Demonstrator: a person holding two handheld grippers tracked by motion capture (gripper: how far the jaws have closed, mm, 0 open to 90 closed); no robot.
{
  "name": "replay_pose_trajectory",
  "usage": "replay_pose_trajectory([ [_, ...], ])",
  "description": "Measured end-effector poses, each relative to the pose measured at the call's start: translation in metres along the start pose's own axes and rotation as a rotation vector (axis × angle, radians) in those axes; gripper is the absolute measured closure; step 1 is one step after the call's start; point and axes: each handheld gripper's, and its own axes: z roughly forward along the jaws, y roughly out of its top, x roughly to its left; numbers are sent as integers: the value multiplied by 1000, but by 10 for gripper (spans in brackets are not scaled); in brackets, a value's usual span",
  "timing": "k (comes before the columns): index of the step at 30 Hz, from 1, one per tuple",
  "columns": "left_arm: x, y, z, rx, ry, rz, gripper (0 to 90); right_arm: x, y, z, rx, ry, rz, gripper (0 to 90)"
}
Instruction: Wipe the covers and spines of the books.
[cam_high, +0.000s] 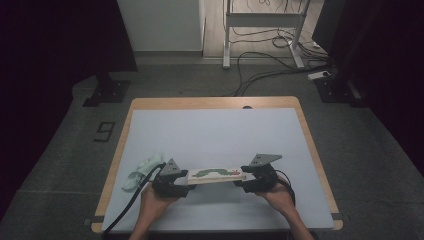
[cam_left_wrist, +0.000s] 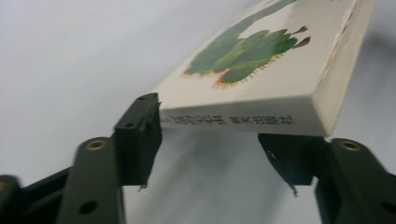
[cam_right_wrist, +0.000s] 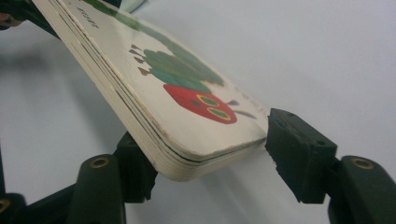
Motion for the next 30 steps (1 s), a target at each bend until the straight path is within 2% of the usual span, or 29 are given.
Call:
replay_pose_trajectory([
  [5, -6, -9, 1, 9, -5, -20, 297, 5, -9, 0, 12, 4, 8, 324],
  [12, -16, -18, 1, 23, -25, -28, 246, 12, -23, -1, 28, 2, 18, 301],
  [19, -22, -26, 4, 46, -18, -15, 246, 17, -37, 1, 31, 12, 36, 300],
  [25, -18, -32, 6, 60, 34, 1, 285, 21, -45, 4, 21, 30, 55, 302],
  [30, -18, -36, 8, 70, 9, 2, 350, 26, -47, 8, 31, 13, 38, 303],
])
